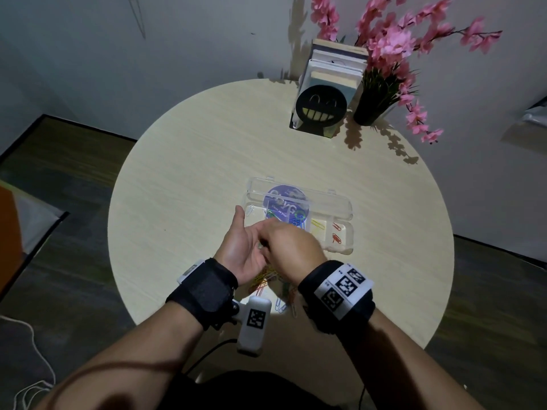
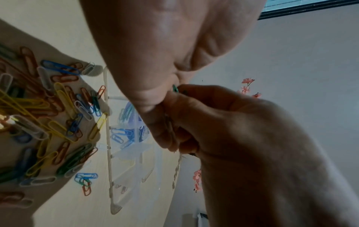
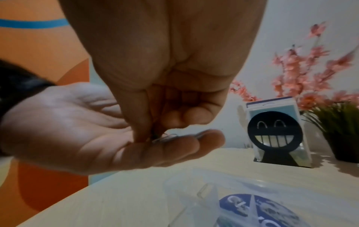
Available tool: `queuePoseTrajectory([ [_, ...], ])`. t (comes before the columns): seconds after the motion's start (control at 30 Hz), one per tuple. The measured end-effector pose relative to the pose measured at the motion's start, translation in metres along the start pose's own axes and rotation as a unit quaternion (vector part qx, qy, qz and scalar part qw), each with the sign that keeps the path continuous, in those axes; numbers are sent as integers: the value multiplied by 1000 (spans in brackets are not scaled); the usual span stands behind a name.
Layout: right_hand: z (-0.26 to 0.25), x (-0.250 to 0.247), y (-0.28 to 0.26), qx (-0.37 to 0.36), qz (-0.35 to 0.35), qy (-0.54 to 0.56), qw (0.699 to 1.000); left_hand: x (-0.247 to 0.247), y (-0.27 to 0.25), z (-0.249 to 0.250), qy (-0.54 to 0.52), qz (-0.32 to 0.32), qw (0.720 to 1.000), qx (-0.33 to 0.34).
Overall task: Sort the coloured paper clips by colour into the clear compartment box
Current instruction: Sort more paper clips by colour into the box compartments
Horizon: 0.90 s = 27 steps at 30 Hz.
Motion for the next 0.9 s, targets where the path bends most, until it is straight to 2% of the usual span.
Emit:
queuePoseTrajectory([
  [0.13,-18,5,-1,-43,29,-25,998,-11,-4,-1,5,12,1000,4],
  [0.27,-16,1,1,-19,30,69,997,-8,-8,0,-9,-23,1000,-1],
  [0.33,-4,-8,5,25,47,162,985,-9,-5,2,-20,-13,1000,2],
  [0.4,24,-19,11,98,88,252,959,-13,0,7,-19,7,1000,16],
  [0.47,55,-23,19,159,120,289,936,-21,3,14,-12,36,999,34],
  [0.57,86,-10,35,214,108,265,934,-29,5,23,-15,56,997,53],
  [0.77,93,24,52,234,19,221,947,-30,6,33,-14,75,995,60],
  [0.83,88,16,49,224,39,214,950,-31,7,34,-14,76,995,58],
  [0.9,69,6,45,176,67,223,956,-30,9,35,-16,73,996,56],
])
Point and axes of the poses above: each hand's wrist, its own y-axis towards the middle knuckle, its own x-axis out of the palm, z = x × y, the point moved 9 cm from there along y, towards the middle knuckle, and after that the axes turned 8 degrees about -y, right-handed, at the moved point
